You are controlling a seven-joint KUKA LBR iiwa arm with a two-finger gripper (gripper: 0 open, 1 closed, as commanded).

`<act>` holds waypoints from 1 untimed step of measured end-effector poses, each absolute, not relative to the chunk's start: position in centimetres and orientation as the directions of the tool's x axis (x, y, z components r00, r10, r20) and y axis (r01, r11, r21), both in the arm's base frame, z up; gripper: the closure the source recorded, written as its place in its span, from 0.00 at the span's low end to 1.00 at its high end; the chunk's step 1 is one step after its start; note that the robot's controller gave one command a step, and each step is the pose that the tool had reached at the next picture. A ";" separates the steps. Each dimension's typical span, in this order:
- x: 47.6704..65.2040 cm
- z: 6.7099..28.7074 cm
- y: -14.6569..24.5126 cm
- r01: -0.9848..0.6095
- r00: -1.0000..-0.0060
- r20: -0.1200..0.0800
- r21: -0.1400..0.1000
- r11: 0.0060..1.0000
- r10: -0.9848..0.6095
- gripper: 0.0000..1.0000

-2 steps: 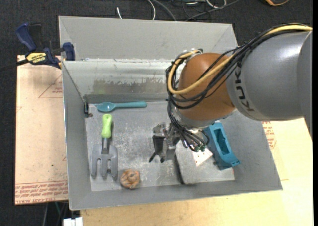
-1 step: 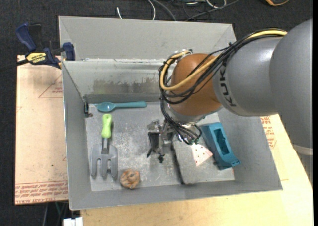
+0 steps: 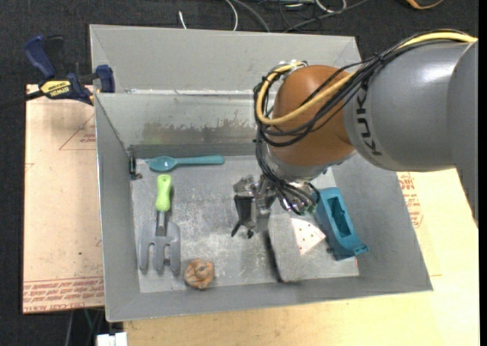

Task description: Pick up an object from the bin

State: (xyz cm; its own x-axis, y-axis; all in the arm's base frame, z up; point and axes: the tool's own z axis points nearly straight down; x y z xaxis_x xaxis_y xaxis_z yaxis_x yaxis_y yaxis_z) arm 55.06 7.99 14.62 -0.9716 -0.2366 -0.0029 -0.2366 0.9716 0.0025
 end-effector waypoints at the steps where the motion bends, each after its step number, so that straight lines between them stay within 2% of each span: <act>1: 55.8 22.3 6.3 -0.270 -0.963 -0.008 0.002 0.963 -0.270 1.00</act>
Offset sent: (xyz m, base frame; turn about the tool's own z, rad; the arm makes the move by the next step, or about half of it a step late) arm 0.0639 0.0112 -0.0755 -0.0395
